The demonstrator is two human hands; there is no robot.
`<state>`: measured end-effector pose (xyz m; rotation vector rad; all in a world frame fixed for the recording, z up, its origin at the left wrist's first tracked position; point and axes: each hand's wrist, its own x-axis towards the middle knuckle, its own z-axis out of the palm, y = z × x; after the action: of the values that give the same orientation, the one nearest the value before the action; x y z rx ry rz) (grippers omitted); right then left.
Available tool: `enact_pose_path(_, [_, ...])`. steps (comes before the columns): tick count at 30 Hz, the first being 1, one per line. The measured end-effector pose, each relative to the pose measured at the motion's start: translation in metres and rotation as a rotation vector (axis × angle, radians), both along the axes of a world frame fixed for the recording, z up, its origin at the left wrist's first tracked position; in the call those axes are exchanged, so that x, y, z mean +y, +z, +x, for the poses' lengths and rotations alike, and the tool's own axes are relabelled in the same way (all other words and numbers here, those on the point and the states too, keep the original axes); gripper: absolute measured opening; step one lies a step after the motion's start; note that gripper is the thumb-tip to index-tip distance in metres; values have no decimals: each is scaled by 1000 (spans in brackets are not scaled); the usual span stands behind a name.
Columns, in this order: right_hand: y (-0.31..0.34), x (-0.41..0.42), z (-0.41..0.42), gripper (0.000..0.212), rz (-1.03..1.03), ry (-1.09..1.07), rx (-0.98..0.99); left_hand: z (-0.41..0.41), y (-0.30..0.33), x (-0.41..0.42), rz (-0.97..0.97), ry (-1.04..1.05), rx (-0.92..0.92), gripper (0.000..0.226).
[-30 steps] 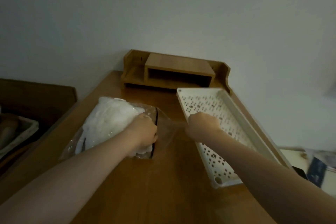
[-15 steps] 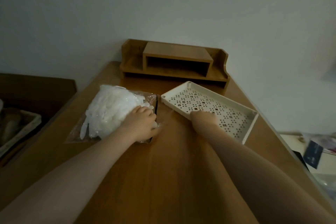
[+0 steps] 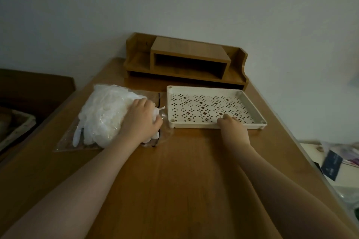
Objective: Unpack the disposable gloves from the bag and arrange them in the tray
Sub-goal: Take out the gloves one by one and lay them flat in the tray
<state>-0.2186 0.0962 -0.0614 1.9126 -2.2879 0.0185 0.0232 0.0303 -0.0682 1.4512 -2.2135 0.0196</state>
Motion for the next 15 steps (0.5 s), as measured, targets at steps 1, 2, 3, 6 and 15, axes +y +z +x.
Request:
enact_pose_path(1, [-1,0,-1,24,-4,-2,-18,1,2,0,7,-4,48,26])
enact_pose_path(2, [-1,-1,-1,23,-1,-18,-50,2,3,0,21,-18,76,20])
enact_pose_path(3, [0,-2,2,23,12,-47,-86,2,3,0,45,-34,101,14])
enact_pose_path(6, [12,-7,23,29,-65,-87,-134,0,4,2,179,-8,282,9])
enact_pose_path(15, [26,-32,128,23,-115,240,-1163,12,2,1,276,-73,632,55])
